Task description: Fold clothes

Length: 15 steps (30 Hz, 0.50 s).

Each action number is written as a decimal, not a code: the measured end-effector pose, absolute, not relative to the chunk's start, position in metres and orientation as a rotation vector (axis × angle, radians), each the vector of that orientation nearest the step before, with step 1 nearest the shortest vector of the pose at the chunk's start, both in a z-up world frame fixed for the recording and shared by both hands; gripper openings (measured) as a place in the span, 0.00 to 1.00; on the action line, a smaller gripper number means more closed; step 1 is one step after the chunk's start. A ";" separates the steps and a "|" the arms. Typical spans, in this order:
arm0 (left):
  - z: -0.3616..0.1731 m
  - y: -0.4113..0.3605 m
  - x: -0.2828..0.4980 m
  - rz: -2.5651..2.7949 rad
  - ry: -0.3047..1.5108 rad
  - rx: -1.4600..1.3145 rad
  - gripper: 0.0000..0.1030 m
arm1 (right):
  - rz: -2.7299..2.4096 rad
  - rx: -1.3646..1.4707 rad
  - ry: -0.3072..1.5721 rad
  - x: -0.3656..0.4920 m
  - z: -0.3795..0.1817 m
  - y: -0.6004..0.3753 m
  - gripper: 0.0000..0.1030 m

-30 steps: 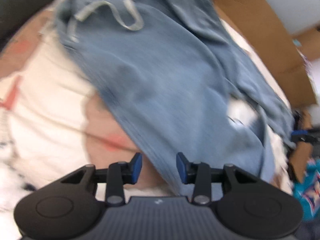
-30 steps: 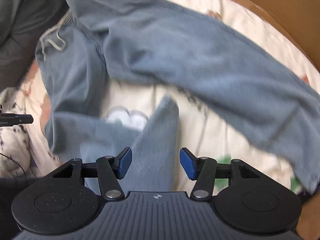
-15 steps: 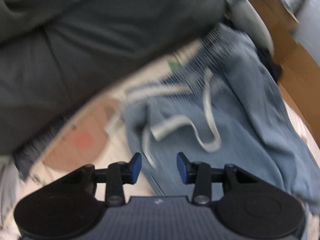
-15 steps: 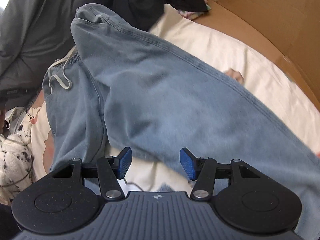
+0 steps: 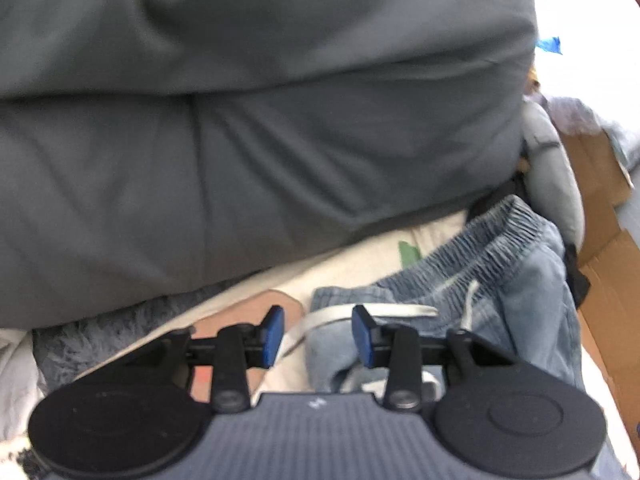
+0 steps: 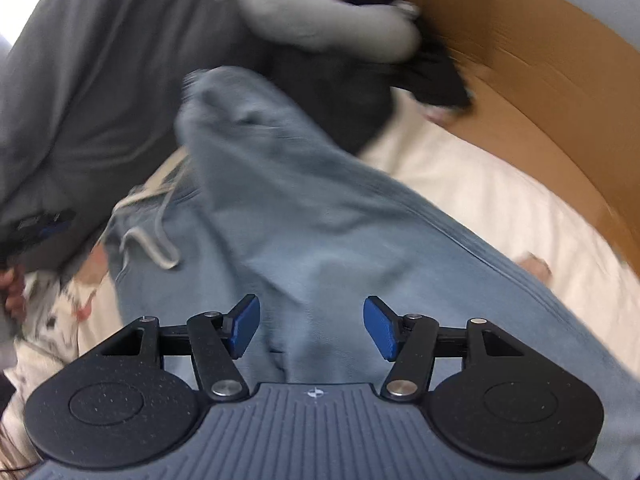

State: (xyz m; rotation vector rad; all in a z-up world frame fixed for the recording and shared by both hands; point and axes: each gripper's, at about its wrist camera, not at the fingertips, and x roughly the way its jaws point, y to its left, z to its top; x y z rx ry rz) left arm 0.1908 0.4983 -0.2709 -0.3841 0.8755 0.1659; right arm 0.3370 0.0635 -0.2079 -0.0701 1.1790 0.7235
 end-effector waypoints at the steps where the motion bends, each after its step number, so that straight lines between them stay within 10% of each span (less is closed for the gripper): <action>1: -0.275 0.502 0.190 0.162 0.878 -0.385 0.38 | 0.748 -0.092 1.167 0.333 -0.205 0.075 0.62; 15: -0.342 0.505 0.185 0.123 0.991 -0.184 0.41 | 0.902 -0.146 1.077 0.299 -0.214 0.188 0.62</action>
